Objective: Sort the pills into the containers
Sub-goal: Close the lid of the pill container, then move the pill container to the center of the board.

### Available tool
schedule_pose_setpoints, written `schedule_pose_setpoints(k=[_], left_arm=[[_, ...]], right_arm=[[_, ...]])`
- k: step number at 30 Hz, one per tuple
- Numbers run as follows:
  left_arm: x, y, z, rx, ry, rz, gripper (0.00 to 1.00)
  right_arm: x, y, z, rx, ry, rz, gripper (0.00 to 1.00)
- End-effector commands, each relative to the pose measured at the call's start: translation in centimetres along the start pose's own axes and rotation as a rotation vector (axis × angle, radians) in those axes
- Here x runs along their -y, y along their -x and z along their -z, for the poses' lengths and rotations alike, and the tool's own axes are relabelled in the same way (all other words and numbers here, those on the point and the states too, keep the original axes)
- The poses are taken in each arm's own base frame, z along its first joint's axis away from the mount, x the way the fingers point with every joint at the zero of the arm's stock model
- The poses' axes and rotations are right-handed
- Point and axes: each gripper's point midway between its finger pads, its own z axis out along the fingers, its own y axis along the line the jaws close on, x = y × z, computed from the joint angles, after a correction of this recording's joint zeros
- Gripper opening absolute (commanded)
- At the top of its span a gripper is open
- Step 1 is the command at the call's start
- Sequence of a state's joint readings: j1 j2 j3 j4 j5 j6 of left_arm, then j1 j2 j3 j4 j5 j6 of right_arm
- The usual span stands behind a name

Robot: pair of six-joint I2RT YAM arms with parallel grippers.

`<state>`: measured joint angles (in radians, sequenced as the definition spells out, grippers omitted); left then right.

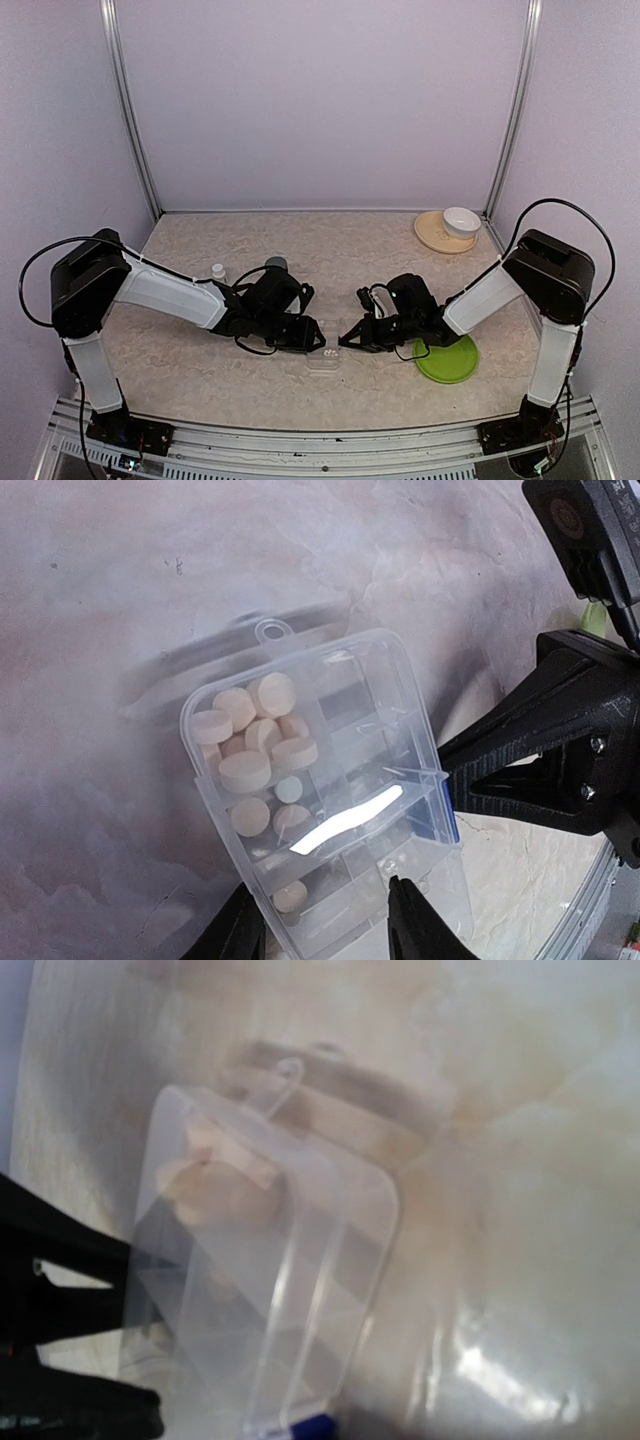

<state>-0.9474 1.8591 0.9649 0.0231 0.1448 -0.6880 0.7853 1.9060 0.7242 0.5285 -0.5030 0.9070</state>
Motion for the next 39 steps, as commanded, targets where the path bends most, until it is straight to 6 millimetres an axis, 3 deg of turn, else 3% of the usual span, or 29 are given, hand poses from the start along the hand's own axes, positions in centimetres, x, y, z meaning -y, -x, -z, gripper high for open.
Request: schedule_pose_setpoints(k=[1, 5, 12, 16, 21, 27, 33, 39], left_arm=[[-0.6, -1.9, -1.0, -0.059, 0.0, -0.005, 0.42], [-1.0, -1.3, -0.8, -0.045, 0.013, -0.011, 0.43], [-1.2, 0.4, -0.4, -0.01, 0.025, -0.029, 0.53], [-0.9, 1.7, 0.2, 0.025, 0.032, -0.049, 0.6], [-0.4, 2.4, 0.6, 0.035, 0.024, -0.058, 0.63], [-0.4, 1.6, -0.2, -0.001, 0.042, -0.073, 0.63], [-0.2, 1.4, -0.2, -0.002, 0.049, -0.091, 0.66], [1.6, 1.7, -0.9, -0.006, -0.043, -0.107, 0.68]], right_arm=[[-0.7, -1.4, -0.6, -0.046, -0.008, 0.043, 0.0], [-1.1, -0.8, 0.2, -0.028, -0.03, 0.07, 0.01], [-1.9, 0.2, 2.1, 0.008, -0.077, 0.144, 0.29], [-2.1, 0.3, 3.1, 0.02, -0.105, 0.184, 0.37], [-2.3, -0.1, 4.2, 0.026, -0.113, 0.25, 0.38], [-1.8, -0.4, 4.8, 0.029, -0.135, 0.268, 0.32], [-3.4, -1.3, 3.6, -0.013, -0.083, 0.364, 0.31], [-2.7, -2.5, 2.5, -0.05, -0.109, 0.402, 0.32]])
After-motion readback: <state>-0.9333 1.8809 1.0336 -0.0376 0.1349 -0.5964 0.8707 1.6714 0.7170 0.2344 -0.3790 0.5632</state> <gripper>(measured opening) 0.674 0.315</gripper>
